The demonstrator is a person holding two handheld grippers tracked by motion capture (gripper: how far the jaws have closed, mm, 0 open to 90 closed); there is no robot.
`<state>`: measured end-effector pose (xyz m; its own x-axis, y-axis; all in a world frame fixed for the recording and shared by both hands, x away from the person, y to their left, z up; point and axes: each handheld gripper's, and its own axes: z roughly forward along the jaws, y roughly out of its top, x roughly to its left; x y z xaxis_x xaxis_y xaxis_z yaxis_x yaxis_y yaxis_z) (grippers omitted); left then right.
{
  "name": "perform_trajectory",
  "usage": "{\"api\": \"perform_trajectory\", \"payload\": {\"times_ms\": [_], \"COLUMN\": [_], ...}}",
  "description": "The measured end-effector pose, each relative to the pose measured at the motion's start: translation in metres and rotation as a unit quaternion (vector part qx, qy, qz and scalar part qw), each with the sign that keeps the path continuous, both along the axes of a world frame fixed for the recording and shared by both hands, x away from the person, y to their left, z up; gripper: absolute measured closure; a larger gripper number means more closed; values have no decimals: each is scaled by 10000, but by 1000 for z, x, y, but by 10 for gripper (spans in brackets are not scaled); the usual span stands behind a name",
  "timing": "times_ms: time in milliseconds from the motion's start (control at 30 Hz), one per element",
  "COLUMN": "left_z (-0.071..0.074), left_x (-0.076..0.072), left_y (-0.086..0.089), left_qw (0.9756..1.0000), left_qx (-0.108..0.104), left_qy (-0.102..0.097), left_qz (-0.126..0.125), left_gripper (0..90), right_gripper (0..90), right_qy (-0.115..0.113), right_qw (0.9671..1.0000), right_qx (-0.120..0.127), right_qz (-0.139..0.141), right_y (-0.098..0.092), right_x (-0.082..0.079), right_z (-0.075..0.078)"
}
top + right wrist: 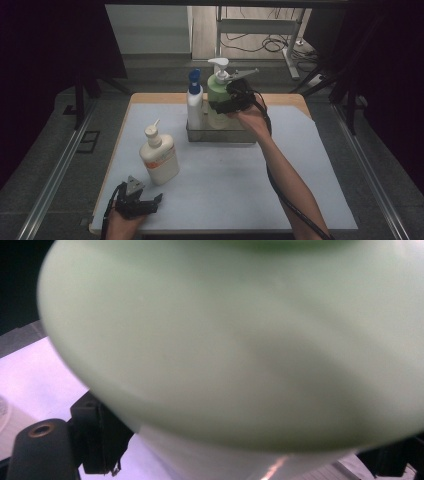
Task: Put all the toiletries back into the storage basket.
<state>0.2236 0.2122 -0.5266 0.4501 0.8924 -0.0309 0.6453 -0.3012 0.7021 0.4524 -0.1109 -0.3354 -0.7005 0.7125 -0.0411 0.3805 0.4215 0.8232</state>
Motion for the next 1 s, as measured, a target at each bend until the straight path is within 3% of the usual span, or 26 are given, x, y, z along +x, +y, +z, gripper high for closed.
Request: {"api": "perform_trajectory", "payload": {"times_ms": [400,1000], "left_z": [0,0], "left_x": [0,0], "left_y": [0,0], "left_qw": [10000,10000], "left_qx": [6,6], "left_qy": [10,11], "left_qz": [-4,-4], "left_gripper": [121,121], "right_gripper": [126,127], "right_qy": [60,288], "right_qw": [9999,9992], "right_qx": [-97,-261], "right_qz": [-111,68], "right_y": [7,9], "right_x": [15,20], "right_z": [-20,-43]}}
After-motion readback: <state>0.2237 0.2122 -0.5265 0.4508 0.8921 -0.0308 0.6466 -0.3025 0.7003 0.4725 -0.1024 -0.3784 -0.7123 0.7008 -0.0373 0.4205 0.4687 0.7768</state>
